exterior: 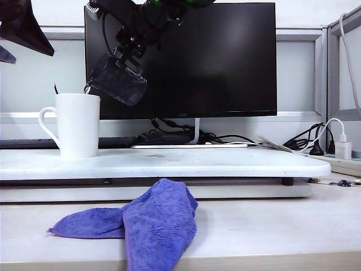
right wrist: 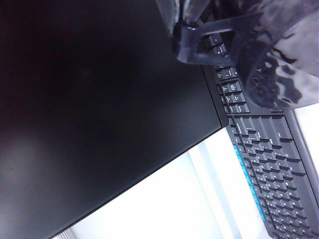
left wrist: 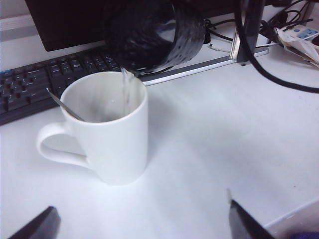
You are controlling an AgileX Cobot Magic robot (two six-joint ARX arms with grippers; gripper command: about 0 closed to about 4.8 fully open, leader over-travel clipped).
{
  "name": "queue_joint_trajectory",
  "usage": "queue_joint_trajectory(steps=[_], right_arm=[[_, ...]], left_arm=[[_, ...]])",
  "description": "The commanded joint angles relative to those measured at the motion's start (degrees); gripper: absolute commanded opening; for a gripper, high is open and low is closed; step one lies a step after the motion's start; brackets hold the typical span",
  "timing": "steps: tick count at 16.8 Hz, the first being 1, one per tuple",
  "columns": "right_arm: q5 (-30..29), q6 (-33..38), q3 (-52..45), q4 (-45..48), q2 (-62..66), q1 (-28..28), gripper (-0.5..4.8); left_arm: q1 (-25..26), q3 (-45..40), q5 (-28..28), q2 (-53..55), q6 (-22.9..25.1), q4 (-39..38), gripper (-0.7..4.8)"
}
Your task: Carefully pick up the black cup and pour some water from the black cup into the white cup.
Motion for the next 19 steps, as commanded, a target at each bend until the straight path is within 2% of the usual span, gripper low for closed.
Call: queue_joint_trajectory(steps=[1, 19], right_arm=[[0.52, -0.59, 0.61, 4.96, -0.72, 0.2, -0.07], [1.31, -1.25, 0.61, 5.57, -0.72, 0.24, -0.07]], left_arm=[[-0.04, 0.07, 0.07, -0.24, 0.22, 0.5, 4.79], [-0.04, 0.07, 0.07, -0.87, 0.22, -0.11, 4.79]])
